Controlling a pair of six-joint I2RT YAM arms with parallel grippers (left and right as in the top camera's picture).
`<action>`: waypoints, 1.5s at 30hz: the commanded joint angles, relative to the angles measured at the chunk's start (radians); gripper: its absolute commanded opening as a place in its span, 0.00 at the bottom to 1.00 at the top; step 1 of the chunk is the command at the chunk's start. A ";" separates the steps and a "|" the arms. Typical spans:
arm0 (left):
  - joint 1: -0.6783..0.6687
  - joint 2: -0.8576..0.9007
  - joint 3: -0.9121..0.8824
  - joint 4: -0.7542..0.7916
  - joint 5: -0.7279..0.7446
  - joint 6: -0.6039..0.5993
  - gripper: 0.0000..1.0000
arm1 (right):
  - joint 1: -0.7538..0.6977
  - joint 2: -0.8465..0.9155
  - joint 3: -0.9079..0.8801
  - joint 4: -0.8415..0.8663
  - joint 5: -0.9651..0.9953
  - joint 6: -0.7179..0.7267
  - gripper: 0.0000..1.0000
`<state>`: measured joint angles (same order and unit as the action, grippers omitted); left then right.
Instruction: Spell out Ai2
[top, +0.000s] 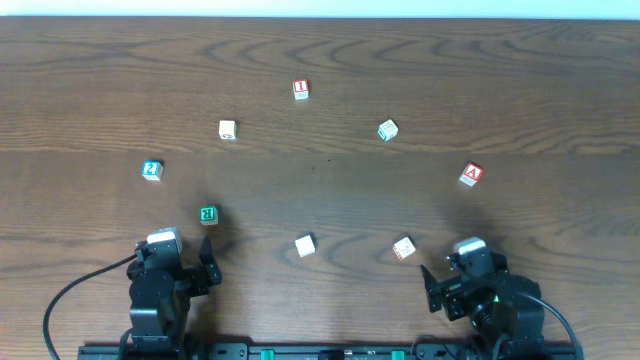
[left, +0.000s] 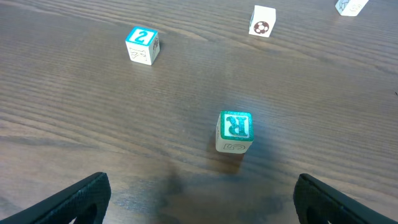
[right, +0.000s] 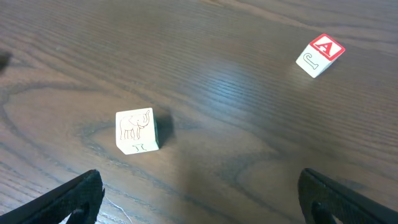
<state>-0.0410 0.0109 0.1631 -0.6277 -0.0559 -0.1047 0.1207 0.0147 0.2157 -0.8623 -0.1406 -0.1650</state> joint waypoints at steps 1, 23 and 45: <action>0.002 -0.007 -0.009 -0.003 -0.006 -0.004 0.95 | -0.009 -0.009 -0.015 -0.008 -0.001 0.014 0.99; 0.002 -0.007 -0.009 -0.003 -0.006 -0.004 0.95 | -0.009 -0.009 -0.015 0.354 -0.487 0.531 0.99; 0.002 -0.007 -0.009 -0.003 -0.006 -0.004 0.95 | -0.008 0.528 0.034 1.155 -0.632 0.841 0.99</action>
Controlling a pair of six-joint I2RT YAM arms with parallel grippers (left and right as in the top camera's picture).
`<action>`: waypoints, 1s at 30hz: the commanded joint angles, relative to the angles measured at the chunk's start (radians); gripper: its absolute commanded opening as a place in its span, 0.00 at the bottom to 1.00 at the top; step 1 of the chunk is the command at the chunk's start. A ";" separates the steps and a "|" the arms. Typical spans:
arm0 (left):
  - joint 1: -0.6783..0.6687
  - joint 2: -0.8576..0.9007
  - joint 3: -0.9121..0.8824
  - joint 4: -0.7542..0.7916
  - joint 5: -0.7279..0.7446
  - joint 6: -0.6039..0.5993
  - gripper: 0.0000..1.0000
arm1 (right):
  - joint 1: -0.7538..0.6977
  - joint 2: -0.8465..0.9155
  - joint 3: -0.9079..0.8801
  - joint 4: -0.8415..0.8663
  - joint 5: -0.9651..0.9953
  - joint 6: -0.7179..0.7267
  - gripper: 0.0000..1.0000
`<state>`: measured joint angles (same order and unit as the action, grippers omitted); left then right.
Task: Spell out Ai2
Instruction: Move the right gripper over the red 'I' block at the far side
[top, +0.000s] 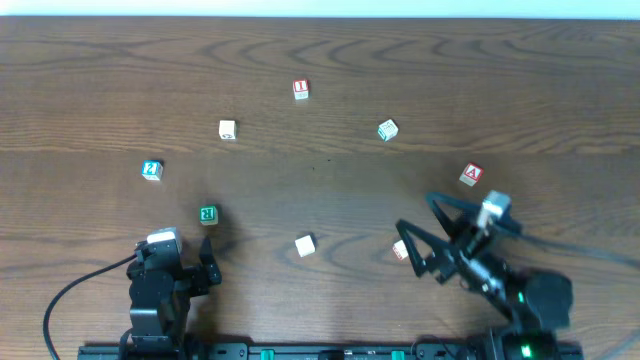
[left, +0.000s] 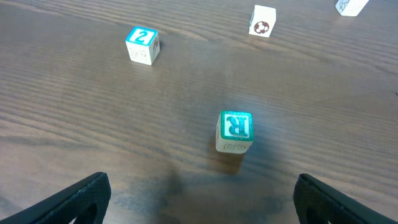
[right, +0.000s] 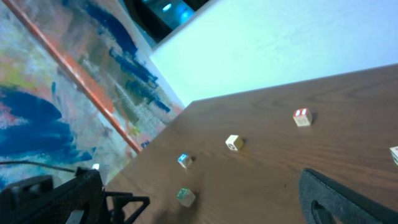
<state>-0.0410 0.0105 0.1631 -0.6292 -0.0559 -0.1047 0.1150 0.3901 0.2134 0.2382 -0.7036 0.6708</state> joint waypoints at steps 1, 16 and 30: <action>0.002 -0.006 -0.009 -0.002 -0.006 -0.004 0.95 | -0.002 0.233 0.062 0.089 -0.089 0.005 0.99; 0.002 -0.006 -0.009 -0.002 -0.006 -0.004 0.95 | 0.280 1.131 0.790 0.126 -0.178 -0.161 0.99; 0.002 -0.006 -0.009 -0.002 -0.006 -0.004 0.95 | 0.542 1.638 1.612 -0.621 0.597 -0.426 0.99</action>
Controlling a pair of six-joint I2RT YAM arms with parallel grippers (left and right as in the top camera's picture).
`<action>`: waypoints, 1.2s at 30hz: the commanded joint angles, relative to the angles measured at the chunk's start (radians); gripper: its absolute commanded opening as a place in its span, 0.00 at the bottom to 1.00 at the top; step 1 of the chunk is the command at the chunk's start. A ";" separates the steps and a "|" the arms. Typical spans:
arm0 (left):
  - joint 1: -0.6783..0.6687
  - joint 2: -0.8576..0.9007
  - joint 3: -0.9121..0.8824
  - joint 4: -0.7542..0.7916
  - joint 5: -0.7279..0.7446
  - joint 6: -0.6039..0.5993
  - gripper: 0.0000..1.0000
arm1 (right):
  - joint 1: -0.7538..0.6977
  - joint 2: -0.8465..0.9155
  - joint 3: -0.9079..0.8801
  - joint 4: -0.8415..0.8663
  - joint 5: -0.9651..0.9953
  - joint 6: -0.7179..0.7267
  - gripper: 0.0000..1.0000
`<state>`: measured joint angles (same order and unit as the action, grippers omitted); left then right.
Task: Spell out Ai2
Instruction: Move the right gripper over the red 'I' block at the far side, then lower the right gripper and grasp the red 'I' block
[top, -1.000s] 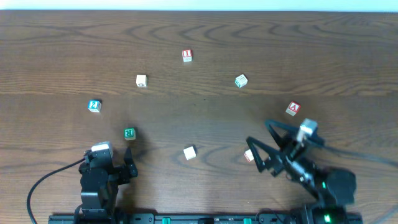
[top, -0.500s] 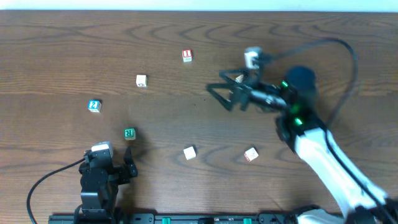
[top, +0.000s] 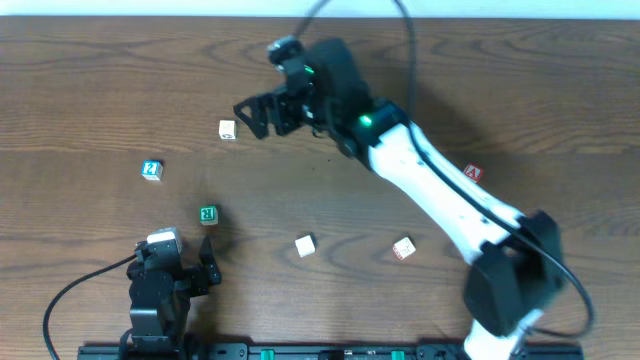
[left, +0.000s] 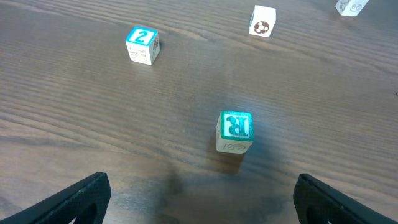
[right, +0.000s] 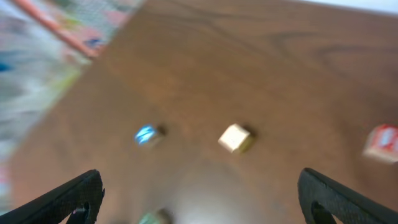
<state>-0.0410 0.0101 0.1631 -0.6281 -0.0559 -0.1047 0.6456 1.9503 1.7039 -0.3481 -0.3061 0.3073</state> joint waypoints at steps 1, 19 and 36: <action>0.002 -0.006 -0.009 -0.003 -0.006 -0.004 0.95 | 0.012 0.116 0.171 -0.057 0.230 -0.062 0.99; 0.002 -0.006 -0.009 -0.003 -0.006 -0.004 0.95 | -0.186 0.520 0.395 -0.018 0.196 -0.031 0.99; 0.002 -0.006 -0.009 -0.003 -0.006 -0.004 0.96 | -0.170 0.552 0.395 -0.076 0.001 -0.030 0.99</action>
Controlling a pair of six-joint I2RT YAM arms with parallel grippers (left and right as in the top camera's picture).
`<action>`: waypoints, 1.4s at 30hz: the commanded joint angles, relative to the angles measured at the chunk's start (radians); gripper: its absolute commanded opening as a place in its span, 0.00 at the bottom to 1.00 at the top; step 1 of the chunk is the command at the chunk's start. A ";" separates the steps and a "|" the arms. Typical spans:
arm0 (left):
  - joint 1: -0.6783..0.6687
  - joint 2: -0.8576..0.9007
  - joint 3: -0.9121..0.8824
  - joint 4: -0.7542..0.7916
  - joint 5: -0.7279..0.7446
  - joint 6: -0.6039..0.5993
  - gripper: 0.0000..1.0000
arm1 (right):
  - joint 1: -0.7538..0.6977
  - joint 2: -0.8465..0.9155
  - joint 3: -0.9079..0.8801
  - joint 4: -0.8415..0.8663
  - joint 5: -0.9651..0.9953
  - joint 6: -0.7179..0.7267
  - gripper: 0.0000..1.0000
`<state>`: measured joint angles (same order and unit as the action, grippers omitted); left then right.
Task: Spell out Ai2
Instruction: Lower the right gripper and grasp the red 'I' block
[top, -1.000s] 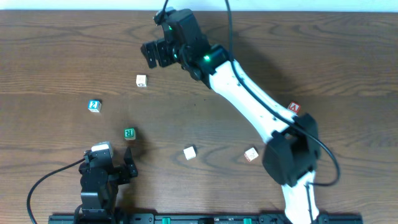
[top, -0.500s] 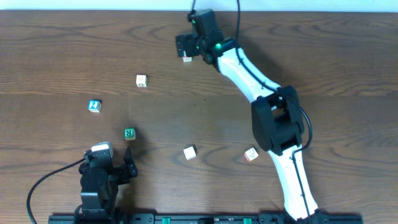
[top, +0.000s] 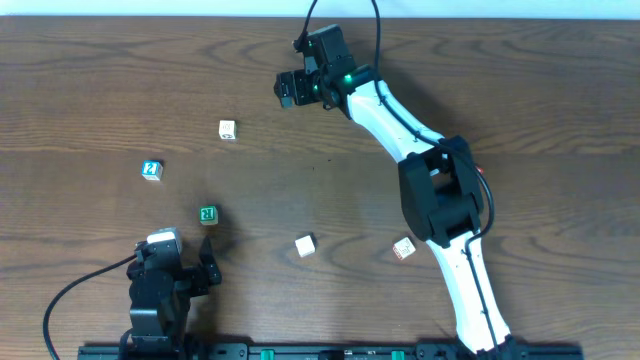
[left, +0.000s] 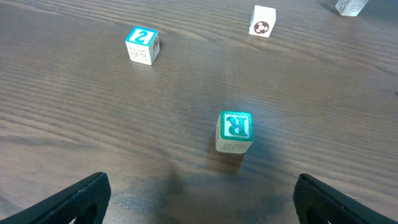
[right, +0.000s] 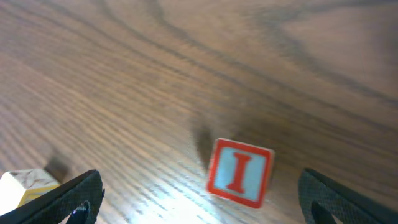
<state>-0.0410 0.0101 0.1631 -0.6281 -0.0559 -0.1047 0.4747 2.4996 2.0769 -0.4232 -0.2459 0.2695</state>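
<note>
The red-framed I block (right: 239, 173) lies on the far part of the table, just ahead of my right gripper (right: 202, 208), which is open with its fingers wide on either side and the block set towards the right one. In the overhead view that gripper (top: 303, 87) covers the block. The blue 2 block (top: 150, 169) sits at the left, also seen as the 2 block (left: 142, 45). My right arm mostly hides the A block. My left gripper (left: 202, 202) rests open near the front edge, holding nothing.
A green R block (left: 235, 131) stands just ahead of the left gripper. A white soccer-ball block (top: 227, 129), a white block (top: 305, 244) and another block (top: 403, 248) lie scattered. The right arm (top: 400, 115) stretches diagonally across the table's right half.
My right gripper has shifted from left of the I block, near the white block, to right over the I block, and it is lower. The left arm has not moved.
Both arms rested at the front edge, the right gripper open before an elephant block. Then the right arm was raised off the table, then stretched out to the far middle. Now its open gripper is at the I block. No block has moved.
</note>
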 joint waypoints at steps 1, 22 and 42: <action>0.002 -0.006 -0.009 -0.003 -0.006 -0.004 0.95 | 0.003 0.003 0.022 -0.001 -0.069 0.006 0.99; 0.002 -0.006 -0.009 -0.003 -0.006 -0.004 0.95 | 0.092 0.039 0.021 -0.003 0.332 -0.056 0.97; 0.002 -0.006 -0.009 -0.003 -0.006 -0.004 0.95 | 0.065 0.039 0.036 0.002 0.257 0.007 0.90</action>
<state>-0.0410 0.0101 0.1631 -0.6281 -0.0559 -0.1047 0.5358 2.5183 2.0823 -0.4248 0.0185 0.2569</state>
